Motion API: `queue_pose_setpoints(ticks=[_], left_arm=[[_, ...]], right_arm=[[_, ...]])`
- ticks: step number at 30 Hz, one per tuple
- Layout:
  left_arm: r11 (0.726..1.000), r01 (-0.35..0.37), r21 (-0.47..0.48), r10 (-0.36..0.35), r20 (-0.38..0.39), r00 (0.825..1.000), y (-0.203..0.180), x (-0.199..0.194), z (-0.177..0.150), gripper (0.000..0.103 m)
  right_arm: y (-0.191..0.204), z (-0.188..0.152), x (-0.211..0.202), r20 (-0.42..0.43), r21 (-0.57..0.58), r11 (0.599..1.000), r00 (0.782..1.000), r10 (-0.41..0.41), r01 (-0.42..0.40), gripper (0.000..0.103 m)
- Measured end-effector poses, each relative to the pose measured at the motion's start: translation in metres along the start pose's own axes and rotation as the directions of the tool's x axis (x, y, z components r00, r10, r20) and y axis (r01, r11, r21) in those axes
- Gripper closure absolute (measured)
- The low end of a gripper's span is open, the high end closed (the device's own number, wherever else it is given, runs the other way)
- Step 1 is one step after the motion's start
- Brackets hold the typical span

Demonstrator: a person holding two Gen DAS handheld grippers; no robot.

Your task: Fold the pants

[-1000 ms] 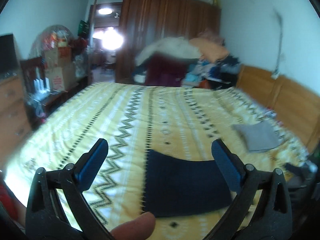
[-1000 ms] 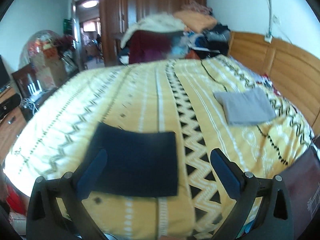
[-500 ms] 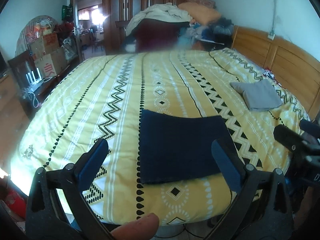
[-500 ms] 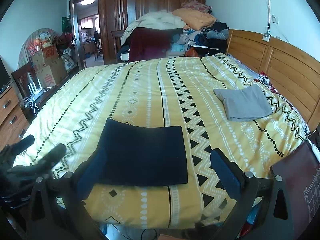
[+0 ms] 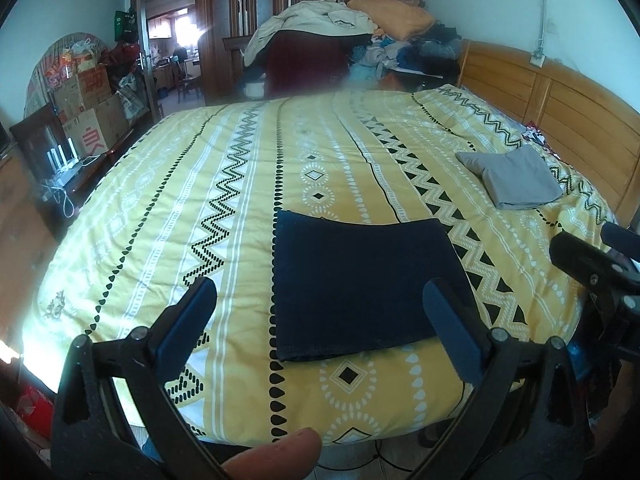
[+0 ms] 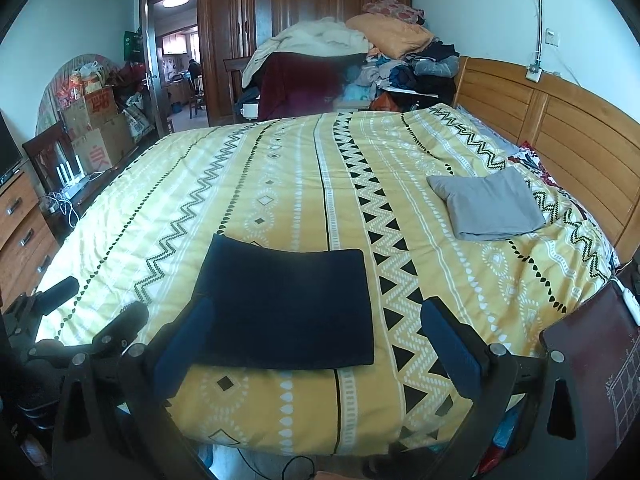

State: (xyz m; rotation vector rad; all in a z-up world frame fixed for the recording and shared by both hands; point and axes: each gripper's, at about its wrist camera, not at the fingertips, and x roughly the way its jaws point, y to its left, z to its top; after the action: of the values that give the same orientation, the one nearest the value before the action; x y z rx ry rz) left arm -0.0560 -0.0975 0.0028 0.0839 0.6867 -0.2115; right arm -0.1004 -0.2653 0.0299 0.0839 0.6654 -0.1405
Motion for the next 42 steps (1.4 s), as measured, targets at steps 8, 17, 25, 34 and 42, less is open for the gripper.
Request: queue_pose_setpoints(ticks=[8, 17, 25, 34, 42], left_arm=[[1.000, -0.010, -0.005, 0.010, 0.001, 1.000, 0.001, -0.002, 0.003, 0.000], [1.000, -0.017, 0.004, 0.017, 0.002, 1.000, 0.000, 0.000, 0.007, 0.000], [1.000, -0.026, 0.003, 0.026, -0.013, 1.000, 0.004, 0.003, 0.006, 0.000], [0.999, -0.034, 0.001, 0.034, -0.013, 0.999, 0.006, 0.004, 0.008, 0.000], [0.999, -0.043, 0.002, 0.043, -0.024, 0.999, 0.009, 0.008, 0.006, 0.000]], right_arm=[[0.000, -0.003, -0.001, -0.009, -0.005, 1.000, 1.000, 0.018, -0.018, 0.000], [0.000, -0.003, -0.001, -0.012, 0.006, 1.000, 1.000, 0.017, -0.017, 0.000], [0.000, -0.002, 0.004, -0.026, 0.004, 1.000, 1.000, 0.013, -0.013, 0.000], [0.001, -0.003, 0.008, -0.031, 0.004, 1.000, 0.999, 0.016, -0.016, 0.000], [0.001, -0.003, 0.013, -0.041, 0.001, 1.000, 0.999, 0.023, -0.023, 0.000]])
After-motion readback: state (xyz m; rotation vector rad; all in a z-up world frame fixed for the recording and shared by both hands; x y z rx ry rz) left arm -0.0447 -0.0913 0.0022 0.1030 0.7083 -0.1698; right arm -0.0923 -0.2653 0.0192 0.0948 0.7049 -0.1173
